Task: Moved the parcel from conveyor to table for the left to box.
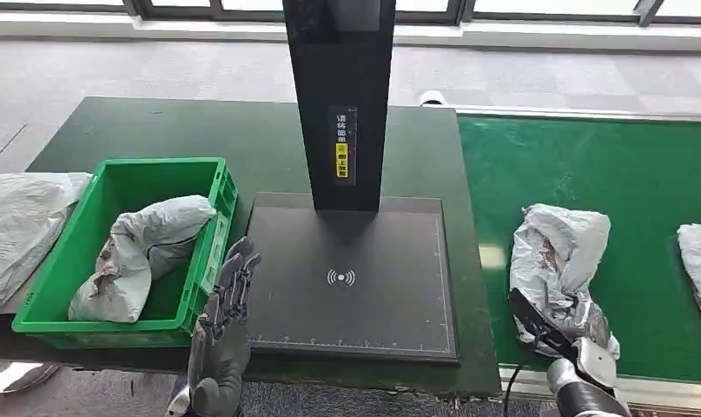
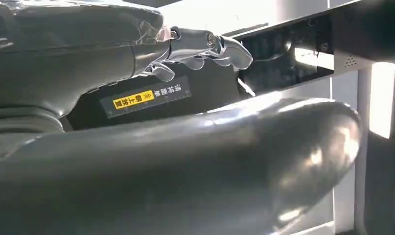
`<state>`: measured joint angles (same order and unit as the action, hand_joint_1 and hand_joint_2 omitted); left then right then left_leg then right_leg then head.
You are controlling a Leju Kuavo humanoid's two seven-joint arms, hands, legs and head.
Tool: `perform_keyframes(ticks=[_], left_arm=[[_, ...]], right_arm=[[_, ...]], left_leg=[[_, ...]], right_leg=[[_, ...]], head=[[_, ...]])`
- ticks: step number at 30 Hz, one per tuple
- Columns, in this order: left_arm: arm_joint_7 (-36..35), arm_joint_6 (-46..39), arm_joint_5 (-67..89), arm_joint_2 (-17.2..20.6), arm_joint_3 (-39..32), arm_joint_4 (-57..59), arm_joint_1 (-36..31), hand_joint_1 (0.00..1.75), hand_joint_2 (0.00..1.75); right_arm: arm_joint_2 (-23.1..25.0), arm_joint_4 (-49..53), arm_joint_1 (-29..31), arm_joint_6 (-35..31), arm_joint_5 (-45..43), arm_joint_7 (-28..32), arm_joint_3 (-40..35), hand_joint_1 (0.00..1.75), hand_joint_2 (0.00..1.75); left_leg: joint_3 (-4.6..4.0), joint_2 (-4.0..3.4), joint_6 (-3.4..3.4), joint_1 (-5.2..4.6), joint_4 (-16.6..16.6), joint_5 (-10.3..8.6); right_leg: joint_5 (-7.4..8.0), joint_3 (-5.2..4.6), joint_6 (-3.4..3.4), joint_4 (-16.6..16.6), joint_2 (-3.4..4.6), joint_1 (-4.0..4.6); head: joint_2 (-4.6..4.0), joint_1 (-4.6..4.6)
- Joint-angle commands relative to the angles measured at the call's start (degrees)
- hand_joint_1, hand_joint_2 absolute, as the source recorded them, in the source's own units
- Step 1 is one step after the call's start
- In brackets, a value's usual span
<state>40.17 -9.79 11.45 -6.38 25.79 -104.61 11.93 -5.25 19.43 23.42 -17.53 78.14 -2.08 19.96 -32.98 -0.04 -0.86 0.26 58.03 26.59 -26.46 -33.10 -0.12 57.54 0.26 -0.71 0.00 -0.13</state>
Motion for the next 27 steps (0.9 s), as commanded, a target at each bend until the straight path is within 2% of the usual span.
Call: perform_keyframes(ticks=[1,7,21,24,27], left_arm=[[-0.17,0.71,-0.81,2.51,1.60,1.64,-1.03,0.00,0.00],[-0.17,0.40,0.14,1.04,0.13,1.06,-0.94,0.00,0.00],[-0.17,-0.72,1.47,0.79,0.08,-0.69,0.53,0.00,0.00],[-0.17,-1.71,1.81,0.45,-0.09,-1.31,1.20,0.00,0.00],[-0.17,-3.27,2.03,0.62,0.56,-1.81,1.67,0.00,0.00]], right_arm=[[2.04,-1.53,-0.15,-1.25,-1.82,2.74,-0.21,1.75,1.75],[2.37,-0.62,-0.43,-1.10,-2.23,5.07,-0.24,1.75,1.75],[3.82,0.36,0.35,-3.05,-3.75,6.81,0.34,1.75,1.75],[4.84,1.92,0.67,-6.69,-5.73,9.09,1.36,1.75,1.75],[5.95,4.09,0.76,-9.96,-10.96,14.69,3.62,1.75,1.75]], left_leg=[[0.06,0.00,-0.02,0.05,-0.22,-0.11],[0.10,0.06,-0.03,0.02,-0.15,-0.07],[0.03,-0.07,-0.02,0.03,-0.15,-0.06],[-0.02,-0.11,-0.02,0.02,-0.07,-0.02],[-0.02,-0.14,-0.03,0.01,-0.08,-0.02]], right_leg=[[0.11,0.07,0.05,-0.22,-0.03,0.06],[0.04,0.11,0.04,-0.15,-0.08,0.05],[0.08,0.03,0.04,-0.16,0.05,0.04],[0.06,-0.02,0.04,-0.08,0.10,0.03],[0.07,-0.05,0.04,-0.08,0.14,0.02]], head=[[0.00,0.00],[0.00,0.00],[0.00,0.00],[0.00,0.00],[0.00,0.00]])
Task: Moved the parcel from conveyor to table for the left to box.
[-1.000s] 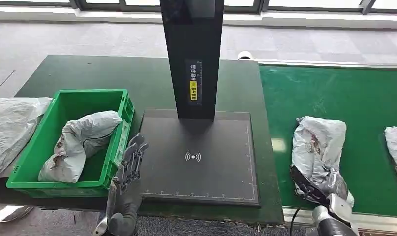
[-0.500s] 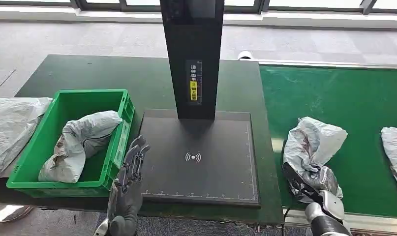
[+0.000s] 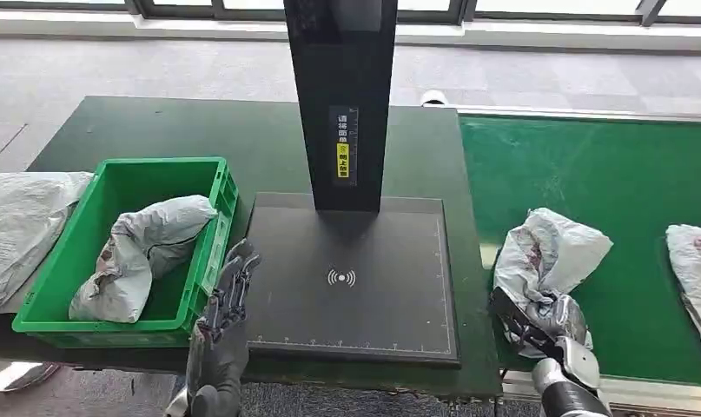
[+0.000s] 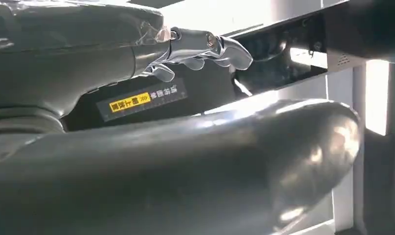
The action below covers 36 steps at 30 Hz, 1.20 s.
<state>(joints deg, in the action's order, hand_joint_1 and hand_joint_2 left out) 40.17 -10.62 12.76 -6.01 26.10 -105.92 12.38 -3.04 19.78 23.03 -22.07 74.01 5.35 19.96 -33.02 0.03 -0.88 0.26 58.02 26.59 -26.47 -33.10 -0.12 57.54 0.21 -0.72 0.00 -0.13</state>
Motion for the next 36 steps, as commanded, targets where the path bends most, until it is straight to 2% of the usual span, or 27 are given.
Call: perform_keyframes(ticks=[1,3,5,7,9,13,15,19,23,25,29,33,36], left_arm=[[-0.17,-2.82,0.81,0.24,0.30,-0.52,1.24,0.00,0.00],[-0.17,-4.72,0.75,0.61,1.17,-0.62,1.36,0.00,0.00],[-0.17,-7.26,0.47,1.32,2.43,-0.63,1.10,0.00,0.00],[-0.17,-9.18,0.04,2.14,3.78,-0.28,0.73,0.00,0.00],[-0.17,-8.90,-0.43,2.76,4.32,0.07,0.64,0.00,0.00],[-0.17,-4.11,-0.89,2.29,2.43,0.80,-0.17,0.00,0.00],[-0.17,-2.80,-0.51,1.52,1.34,1.11,-0.34,0.00,0.00],[-0.17,-1.62,-0.01,0.90,0.64,1.04,-0.24,0.00,0.00],[-0.17,-0.66,0.28,0.64,0.19,0.81,0.03,0.00,0.00],[-0.17,1.18,-0.45,0.85,0.31,1.66,-0.36,0.00,0.00],[-0.17,3.75,-1.55,0.22,-0.01,4.74,-3.16,0.00,0.00],[-0.17,3.99,-1.53,0.00,-0.10,5.18,-3.48,0.00,0.00],[-0.17,5.45,-1.72,-0.31,0.09,6.05,-4.00,0.00,0.00]], right_arm=[[4.17,4.83,0.94,-6.51,-8.55,9.45,4.38,1.75,1.75],[5.63,9.11,0.18,-8.51,-17.55,19.36,7.78,1.75,1.75],[8.16,16.99,-1.75,-8.10,-32.12,34.18,10.57,1.75,1.75],[8.69,32.84,-9.01,-7.27,-44.88,34.65,0.13,1.75,1.75],[8.32,47.67,-15.88,-9.45,-52.14,34.65,-9.45,1.75,1.75],[9.74,64.42,-25.34,-11.06,-51.60,34.65,-16.33,1.75,1.75],[9.93,67.27,-27.07,-9.49,-51.03,34.65,-17.44,1.75,1.75],[9.23,67.70,-27.23,-7.92,-49.76,34.65,-20.34,1.75,1.75],[9.62,63.58,-25.53,-5.87,-47.20,34.65,-25.20,1.75,1.75],[9.59,56.28,-23.01,-1.20,-44.70,33.21,-29.00,1.75,1.75],[11.80,35.80,-16.87,1.30,-41.54,33.02,-35.05,1.75,1.75],[12.37,32.40,-15.70,1.22,-41.19,33.45,-35.97,1.75,1.75],[12.87,27.48,-14.46,3.52,-41.06,32.97,-37.71,1.75,1.75]], left_leg=[[0.02,-0.22,-0.01,0.01,-0.09,-0.02],[-0.03,-0.15,-0.01,0.00,-0.07,-0.02],[0.00,-0.10,-0.01,0.01,-0.15,-0.06],[-0.02,-0.09,-0.01,0.00,-0.10,-0.03],[-0.09,0.14,-0.01,-0.01,-0.07,-0.04],[-0.17,0.52,-0.01,-0.01,-0.05,0.00],[-0.21,0.40,-0.04,0.00,-0.02,0.04],[-0.11,0.29,-0.04,-0.01,-0.08,0.13],[-0.07,0.15,0.00,0.03,-0.11,0.13],[-0.05,0.11,-0.01,0.08,-0.11,0.13],[0.17,-0.08,-0.04,0.15,-0.31,0.05],[0.10,0.12,0.00,0.13,-0.19,0.05],[0.08,0.11,0.01,0.10,-0.17,0.05]], right_leg=[[0.08,-0.06,0.04,-0.08,0.19,0.02],[0.06,-0.11,0.04,-0.04,0.13,0.00],[0.08,-0.05,0.04,-0.14,0.07,0.02],[0.03,-0.07,0.04,-0.07,0.07,0.01],[-0.02,-0.08,0.03,-0.05,-0.13,0.00],[-0.23,-0.01,-0.04,0.00,-0.52,-0.02],[-0.20,-0.13,-0.03,0.02,-0.36,-0.03],[-0.23,-0.09,0.00,-0.03,-0.27,-0.01],[-0.21,-0.02,-0.02,-0.12,-0.14,0.02],[-0.20,-0.04,-0.02,-0.10,-0.07,0.00],[-0.05,0.18,0.01,-0.35,0.10,0.05],[-0.15,0.15,0.00,-0.20,-0.12,0.04],[-0.17,0.12,0.00,-0.16,-0.13,0.02]], head=[[0.00,0.00],[0.00,0.00],[0.00,0.00],[0.00,0.00],[0.00,0.00],[0.00,0.00],[0.00,0.00],[0.00,0.02],[-0.02,0.02],[0.00,0.02],[0.00,0.00],[0.00,0.02],[-0.02,0.02]])
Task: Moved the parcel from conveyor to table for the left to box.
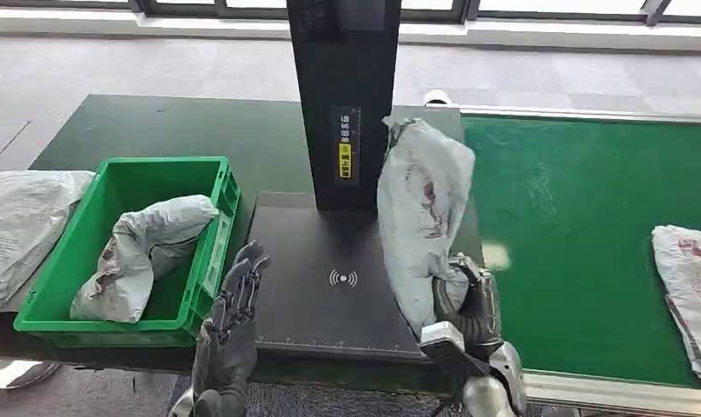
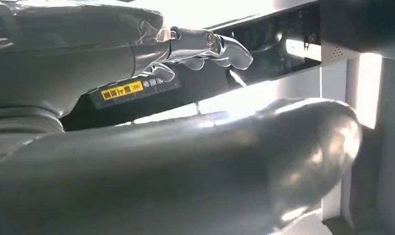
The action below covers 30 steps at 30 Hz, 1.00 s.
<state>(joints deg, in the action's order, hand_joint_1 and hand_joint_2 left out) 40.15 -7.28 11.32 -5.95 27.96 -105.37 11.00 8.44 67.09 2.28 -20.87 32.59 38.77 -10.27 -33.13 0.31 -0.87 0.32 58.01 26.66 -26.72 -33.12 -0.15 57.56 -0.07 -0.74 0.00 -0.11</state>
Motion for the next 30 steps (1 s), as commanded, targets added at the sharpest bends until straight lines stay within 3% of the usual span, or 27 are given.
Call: perform_keyframes(ticks=[1,9,20,21,22,30], left_arm=[[-0.15,2.11,-0.28,-0.38,-1.77,5.50,-2.61,0.00,0.00],[-0.15,3.36,-1.19,-0.95,-0.47,9.22,-4.95,0.00,0.00],[-0.15,3.53,-1.35,-1.46,-1.01,9.82,-4.95,0.00,0.00],[-0.15,3.53,-1.35,-1.46,-1.01,9.82,-4.95,0.00,0.00],[-0.15,3.46,-1.26,-1.83,-1.42,9.59,-4.67,0.00,0.00],[-0.15,4.49,-2.24,-2.70,-3.14,10.02,-4.24,0.00,0.00]], right_arm=[[1.40,-19.83,6.29,2.33,0.36,-0.46,-7.49,1.75,1.75],[1.09,-28.45,7.76,7.90,-2.63,-0.09,-8.04,1.75,1.75],[0.87,-29.35,8.34,8.11,-4.72,1.03,-6.48,1.75,1.75],[0.87,-29.35,8.34,8.11,-4.72,1.03,-6.48,1.03,1.75],[0.89,-28.55,8.05,5.63,-5.12,1.03,-5.42,0.00,1.75],[-0.04,-23.62,6.09,5.40,-7.10,1.23,-4.10,0.00,1.75]], left_leg=[[0.24,-0.15,0.01,0.05,-0.23,-0.03],[0.20,-0.04,0.03,0.04,-0.22,-0.04],[0.21,-0.01,0.04,0.04,-0.27,-0.07],[0.11,0.01,0.04,0.00,-0.09,0.00],[0.15,-0.01,0.05,0.00,-0.14,-0.03],[0.13,0.02,0.06,-0.02,-0.11,-0.01]], right_leg=[[0.10,0.23,0.04,-0.27,0.13,0.06],[0.08,0.19,0.02,-0.26,0.04,0.04],[0.10,0.20,0.03,-0.31,0.02,0.03],[0.02,0.10,-0.01,-0.13,0.01,-0.01],[0.05,0.13,0.00,-0.18,0.02,-0.01],[0.03,0.12,-0.02,-0.14,-0.02,-0.04]], head=[[0.00,0.00],[0.00,0.00],[0.00,0.00],[0.00,0.00],[0.00,0.00],[0.00,0.00]])
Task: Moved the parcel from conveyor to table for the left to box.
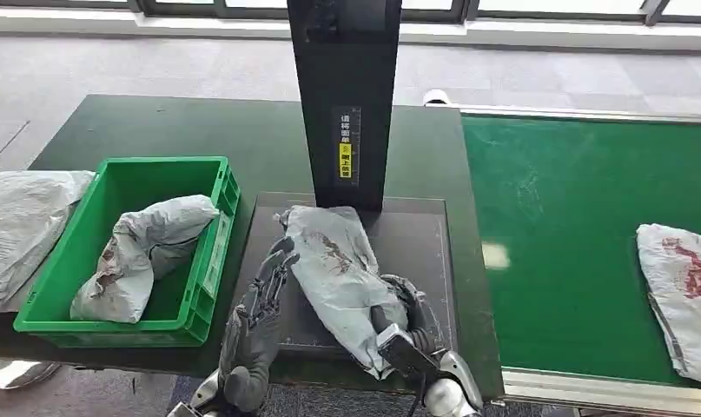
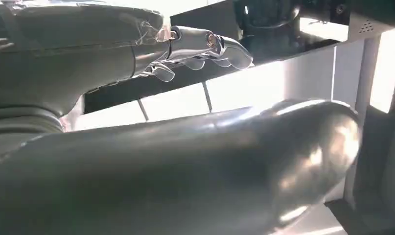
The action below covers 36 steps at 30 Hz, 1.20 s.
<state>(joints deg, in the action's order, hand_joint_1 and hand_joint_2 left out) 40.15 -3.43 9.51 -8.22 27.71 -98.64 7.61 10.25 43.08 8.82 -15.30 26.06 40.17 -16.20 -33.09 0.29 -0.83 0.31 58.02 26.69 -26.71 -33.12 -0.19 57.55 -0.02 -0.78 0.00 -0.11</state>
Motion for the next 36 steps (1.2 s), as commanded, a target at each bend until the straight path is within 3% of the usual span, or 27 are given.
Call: perform_keyframes(ticks=[1,8,12,18,22,30,33,34,36], left_arm=[[-0.15,0.46,0.42,-1.18,-4.07,4.34,-1.01,0.00,0.00],[-0.33,-2.13,3.24,-5.85,-9.89,7.83,-0.94,0.00,0.00],[-3.95,-7.37,5.64,-6.15,-9.49,8.97,-0.98,0.00,0.00],[-11.27,-16.54,14.90,-6.07,-7.26,13.07,-2.41,0.00,0.00],[-9.82,-17.16,20.74,-5.71,-6.14,17.08,-5.25,0.00,0.00],[-9.81,-17.22,20.81,-5.79,-6.26,17.07,-5.21,0.00,0.00],[-15.73,-16.00,33.61,-4.55,-3.61,20.85,-7.13,0.00,0.00],[-14.47,-15.51,35.93,-4.38,-2.83,22.42,-7.80,0.00,0.00],[-18.40,-20.10,46.36,-5.05,-1.97,27.21,-9.48,0.00,0.00]], right_arm=[[-2.46,3.30,-1.83,-0.47,-0.71,-0.17,1.71,0.00,1.75],[-6.29,21.01,-11.22,-3.65,-1.42,-1.17,1.50,0.00,1.75],[-7.57,27.86,-14.47,-5.72,-1.96,-1.52,1.97,0.00,1.75],[-6.38,44.34,-21.51,-8.48,-1.79,-2.30,7.29,0.00,1.75],[-4.21,57.47,-27.81,-6.44,-2.02,-1.01,12.36,0.00,1.75],[-3.86,56.88,-27.58,-6.41,-1.84,-0.85,12.47,0.00,1.75],[-4.99,61.57,-28.82,-8.02,-4.37,-0.17,11.64,0.00,1.75],[-6.18,63.45,-29.53,-8.27,-5.74,-0.17,10.79,0.00,1.75],[-7.89,65.85,-31.02,-9.66,-6.36,-0.17,9.46,0.00,1.75]], left_leg=[[0.06,0.04,0.02,-0.01,-0.08,-0.03],[0.01,0.15,0.04,-0.03,-0.08,-0.03],[-0.02,0.16,0.05,-0.05,-0.06,0.02],[0.00,0.19,0.04,-0.06,-0.10,0.03],[-0.12,0.39,0.04,-0.07,0.00,0.04],[0.00,0.04,0.02,-0.03,-0.07,0.11],[-0.02,0.02,0.02,-0.06,-0.06,0.11],[-0.02,0.14,0.03,-0.08,-0.07,0.10],[0.03,0.18,0.04,-0.08,-0.08,0.09]], right_leg=[[0.01,0.08,0.01,-0.08,-0.06,-0.01],[-0.02,0.07,-0.02,-0.10,-0.15,-0.03],[-0.05,0.04,-0.04,-0.08,-0.16,-0.04],[-0.05,0.04,-0.04,-0.11,-0.19,-0.04],[-0.14,-0.03,-0.05,0.00,-0.40,-0.06],[-0.05,0.00,-0.05,-0.11,-0.03,-0.02],[-0.06,-0.06,-0.06,-0.07,0.00,-0.05],[-0.08,-0.03,-0.06,-0.06,-0.12,-0.06],[-0.09,0.02,-0.06,-0.10,-0.14,-0.06]], head=[[0.00,0.00],[-0.02,0.00],[-0.02,-0.02],[0.00,-0.02],[0.00,-0.02],[0.00,-0.02],[-0.02,-0.02],[0.00,-0.02],[-0.02,-0.02]])
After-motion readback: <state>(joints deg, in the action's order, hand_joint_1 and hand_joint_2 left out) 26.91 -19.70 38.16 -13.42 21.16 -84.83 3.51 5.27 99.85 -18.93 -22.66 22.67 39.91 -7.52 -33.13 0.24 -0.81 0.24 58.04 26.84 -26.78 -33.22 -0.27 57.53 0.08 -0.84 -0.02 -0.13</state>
